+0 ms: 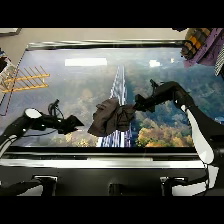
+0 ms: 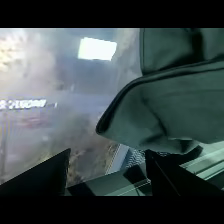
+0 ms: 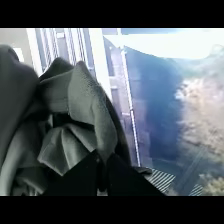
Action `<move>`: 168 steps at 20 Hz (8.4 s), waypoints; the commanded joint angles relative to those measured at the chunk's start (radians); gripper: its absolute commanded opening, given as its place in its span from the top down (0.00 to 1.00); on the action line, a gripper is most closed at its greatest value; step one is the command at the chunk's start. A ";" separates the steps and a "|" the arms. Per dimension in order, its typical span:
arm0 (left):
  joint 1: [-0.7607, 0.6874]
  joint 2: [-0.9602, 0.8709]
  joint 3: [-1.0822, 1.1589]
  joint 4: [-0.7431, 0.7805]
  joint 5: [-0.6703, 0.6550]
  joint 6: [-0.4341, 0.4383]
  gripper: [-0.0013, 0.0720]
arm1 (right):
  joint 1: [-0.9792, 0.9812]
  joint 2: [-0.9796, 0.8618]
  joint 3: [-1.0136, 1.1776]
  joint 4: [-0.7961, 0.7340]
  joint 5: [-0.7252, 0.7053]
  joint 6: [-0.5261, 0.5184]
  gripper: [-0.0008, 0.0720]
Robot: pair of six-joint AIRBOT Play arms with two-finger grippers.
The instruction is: Fold the clothes and pants, and hang the long-sleeved shirts on hangers.
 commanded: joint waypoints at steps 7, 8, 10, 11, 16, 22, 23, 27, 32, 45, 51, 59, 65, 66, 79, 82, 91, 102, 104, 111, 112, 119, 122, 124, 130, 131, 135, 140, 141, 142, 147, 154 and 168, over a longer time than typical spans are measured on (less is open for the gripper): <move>-0.128 -0.129 -0.054 -0.162 0.126 0.061 0.32 | 0.001 0.046 0.001 0.002 -0.041 0.032 0.94; -0.128 -0.130 -0.052 -0.171 0.147 0.061 0.40 | 0.001 0.054 0.001 0.002 -0.041 0.032 0.94; -0.129 -0.136 -0.046 -0.192 0.175 0.061 0.48 | 0.001 0.075 0.001 0.002 -0.040 0.032 0.94; -0.130 -0.139 -0.043 -0.200 0.185 0.061 0.49 | 0.001 0.087 0.001 0.002 -0.041 0.032 0.94; -0.130 -0.135 0.029 -0.200 0.195 0.089 0.96 | 0.002 0.152 0.001 0.002 -0.074 -0.006 0.94; -0.093 -0.021 0.325 0.014 0.066 0.043 0.97 | 0.002 0.413 0.009 -0.116 0.033 -0.152 0.94; -0.078 0.014 0.392 0.076 0.046 0.012 0.97 | 0.002 0.484 0.018 -0.158 0.066 -0.154 0.94; 0.016 0.173 0.722 0.316 -0.051 -0.149 0.97 | 0.002 0.761 0.090 -0.257 0.103 -0.127 0.94; 0.097 0.372 1.017 0.428 -0.146 -0.257 0.97 | 0.002 1.064 0.198 -0.436 0.103 0.041 0.94; 0.110 0.513 0.944 0.571 -0.302 -0.387 0.96 | 0.002 0.998 0.323 -0.560 -0.019 0.378 0.94; 0.106 0.232 0.593 0.571 -0.141 -0.386 0.96 | 0.002 0.429 0.322 -0.479 -0.095 0.386 0.94; 0.103 -0.262 0.470 0.479 0.122 -0.385 0.96 | 0.002 -0.135 0.322 -0.267 0.198 0.373 0.94; 0.111 -0.337 0.472 0.462 0.157 -0.336 0.83 | 0.001 -0.161 0.323 -0.257 0.195 0.289 0.68; 0.121 -0.335 0.478 0.462 0.141 -0.333 0.59 | 0.000 -0.143 0.323 -0.269 0.143 0.225 0.64; 0.462 0.168 0.211 0.482 -0.210 -0.153 0.36 | -0.415 0.342 -0.173 -0.245 -0.205 -0.201 0.49; 0.520 0.354 -0.012 0.372 -0.167 -0.146 0.36 | -0.426 0.354 -0.385 -0.189 -0.129 -0.208 0.37; 0.533 0.415 -0.121 0.257 -0.161 -0.119 0.36 | -0.423 0.181 -0.464 0.064 0.013 -0.319 0.38; 0.536 0.344 -0.145 0.256 -0.154 -0.038 0.23 | -0.281 0.175 -0.464 0.029 0.059 -0.336 0.94; 0.535 0.309 -0.172 0.255 -0.128 -0.013 0.23 | -0.281 0.220 -0.464 0.029 0.031 -0.333 0.94; 0.533 0.135 -0.210 0.121 -0.005 0.118 0.26 | -0.281 0.372 -0.464 0.032 -0.018 -0.296 0.94; 0.527 0.119 -0.209 0.109 0.012 0.124 0.27 | -0.281 0.384 -0.464 0.032 -0.027 -0.291 0.94; 0.466 0.074 -0.209 0.109 0.122 0.120 0.56 | -0.281 0.463 -0.464 0.032 -0.093 -0.272 0.94; 0.456 0.069 -0.207 0.100 0.127 0.121 0.96 | -0.280 0.512 -0.464 0.032 -0.116 -0.262 0.94; 0.456 0.071 -0.183 0.089 0.107 0.121 0.96 | -0.280 0.554 -0.464 0.036 -0.117 -0.263 0.94; 0.425 0.185 0.144 0.073 -0.040 0.111 0.96 | -0.280 0.684 -0.265 0.042 -0.046 -0.311 0.94; 0.418 0.216 0.243 0.074 -0.064 0.094 0.96 | -0.280 0.700 -0.195 0.040 -0.046 -0.311 0.94; 0.414 0.340 0.645 0.125 -0.151 -0.047 0.96 | -0.280 0.802 0.112 0.013 -0.112 -0.269 0.94; 0.415 0.527 0.960 0.348 -0.287 -0.285 0.96 | -0.280 1.029 0.404 -0.084 -0.193 -0.111 0.94; 0.414 0.576 0.981 0.400 -0.292 -0.311 0.96 | -0.280 1.073 0.442 -0.129 -0.181 -0.063 0.94; 0.415 0.619 0.985 0.453 -0.288 -0.333 0.96 | -0.280 1.116 0.473 -0.179 -0.159 -0.010 0.94; 0.415 0.752 0.985 0.645 -0.295 -0.426 0.96 | -0.280 1.168 0.550 -0.257 -0.124 0.172 0.94; 0.414 0.692 0.922 0.637 -0.304 -0.436 0.96 | -0.280 0.992 0.550 -0.252 -0.171 0.286 0.94; 0.202 -0.148 0.532 0.578 0.274 -0.270 0.96 | -0.142 0.060 0.296 -0.265 0.142 0.131 0.94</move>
